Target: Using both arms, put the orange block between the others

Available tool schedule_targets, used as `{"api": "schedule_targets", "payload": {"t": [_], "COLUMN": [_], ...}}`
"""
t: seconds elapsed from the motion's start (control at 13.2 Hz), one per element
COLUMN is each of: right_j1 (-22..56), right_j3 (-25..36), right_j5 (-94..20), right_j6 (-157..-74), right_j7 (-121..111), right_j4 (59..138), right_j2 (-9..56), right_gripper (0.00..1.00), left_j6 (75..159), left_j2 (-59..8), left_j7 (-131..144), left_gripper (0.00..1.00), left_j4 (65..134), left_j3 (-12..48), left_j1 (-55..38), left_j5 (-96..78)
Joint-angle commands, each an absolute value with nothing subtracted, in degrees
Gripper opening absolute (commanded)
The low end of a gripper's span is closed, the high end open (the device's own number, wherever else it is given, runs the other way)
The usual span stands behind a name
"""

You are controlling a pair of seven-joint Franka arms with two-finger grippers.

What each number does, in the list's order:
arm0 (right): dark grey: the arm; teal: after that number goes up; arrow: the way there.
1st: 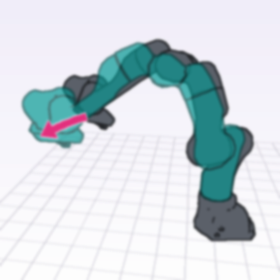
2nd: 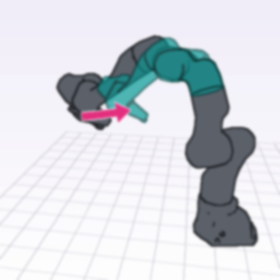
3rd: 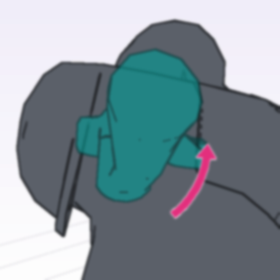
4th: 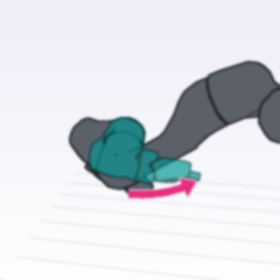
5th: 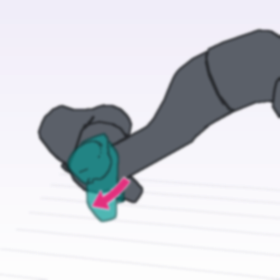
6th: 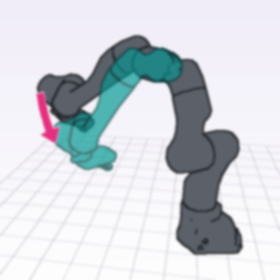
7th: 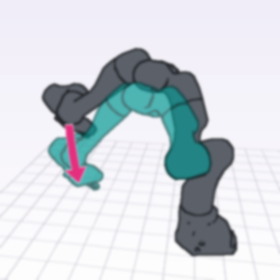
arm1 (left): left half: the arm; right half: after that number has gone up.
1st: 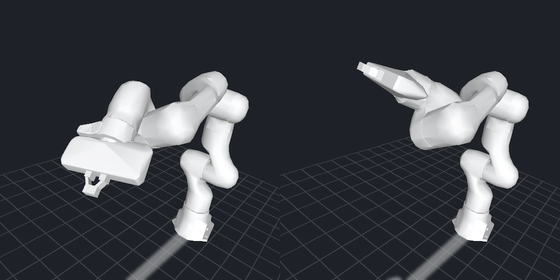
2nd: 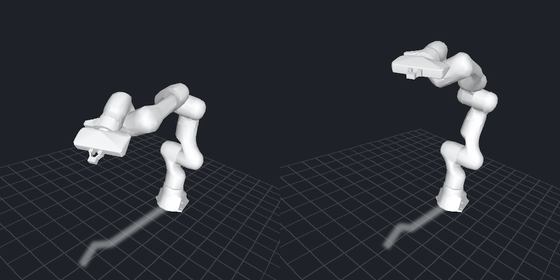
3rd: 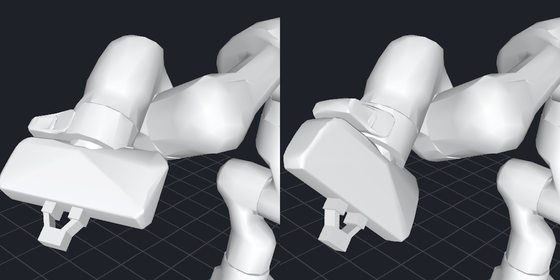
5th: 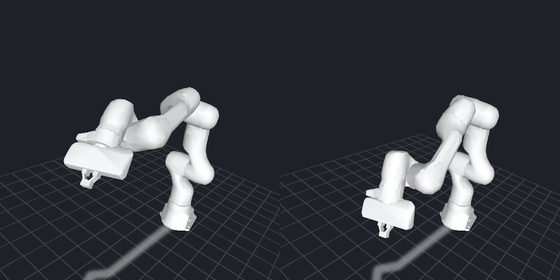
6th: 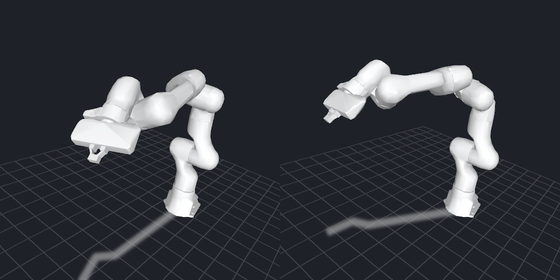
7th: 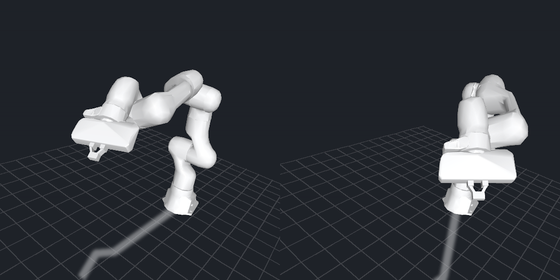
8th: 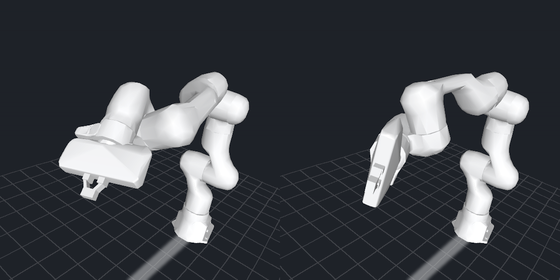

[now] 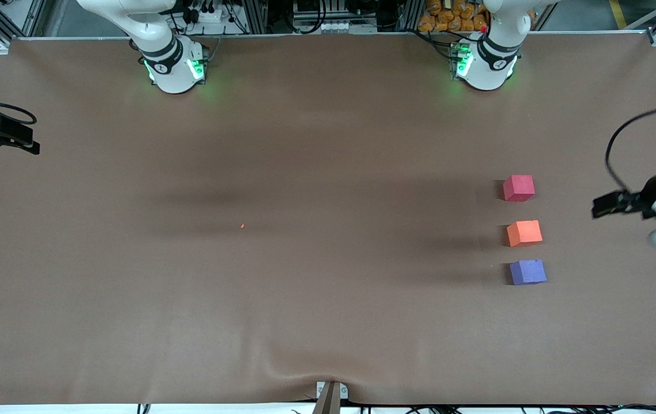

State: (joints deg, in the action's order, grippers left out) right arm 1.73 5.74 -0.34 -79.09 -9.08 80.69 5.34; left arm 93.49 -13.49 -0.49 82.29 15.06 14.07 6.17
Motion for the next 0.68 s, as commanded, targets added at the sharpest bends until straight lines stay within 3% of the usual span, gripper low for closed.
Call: {"api": "schedule_targets", "payload": {"t": [0.0,0.46,0.61], "right_j1": [1.7,1.7,1.7], "right_j3": [5.6,5.6,5.6], "right_j5": [0.8,0.8,0.8], "right_j6": [-79.0,-79.0,-79.1], "right_j7": [-9.6,-9.6,-9.6], "right_j4": [80.2,80.2,80.2], "right_j2": [5.4,5.4,5.4], "right_gripper": [1.00,1.00,1.00], "left_j6": [89.6,84.8,84.9], "left_j2": [-7.6,-1.6,0.3], "left_j7": [-1.1,-1.1,-0.3], "left_gripper": [1.00,1.00,1.00], "left_j4": [82.8,83.8,86.9], "left_j3": [15.2,14.5,11.3], "left_j1": [14.3,13.9,10.0], "left_j5": [4.8,0.9,0.0]}}
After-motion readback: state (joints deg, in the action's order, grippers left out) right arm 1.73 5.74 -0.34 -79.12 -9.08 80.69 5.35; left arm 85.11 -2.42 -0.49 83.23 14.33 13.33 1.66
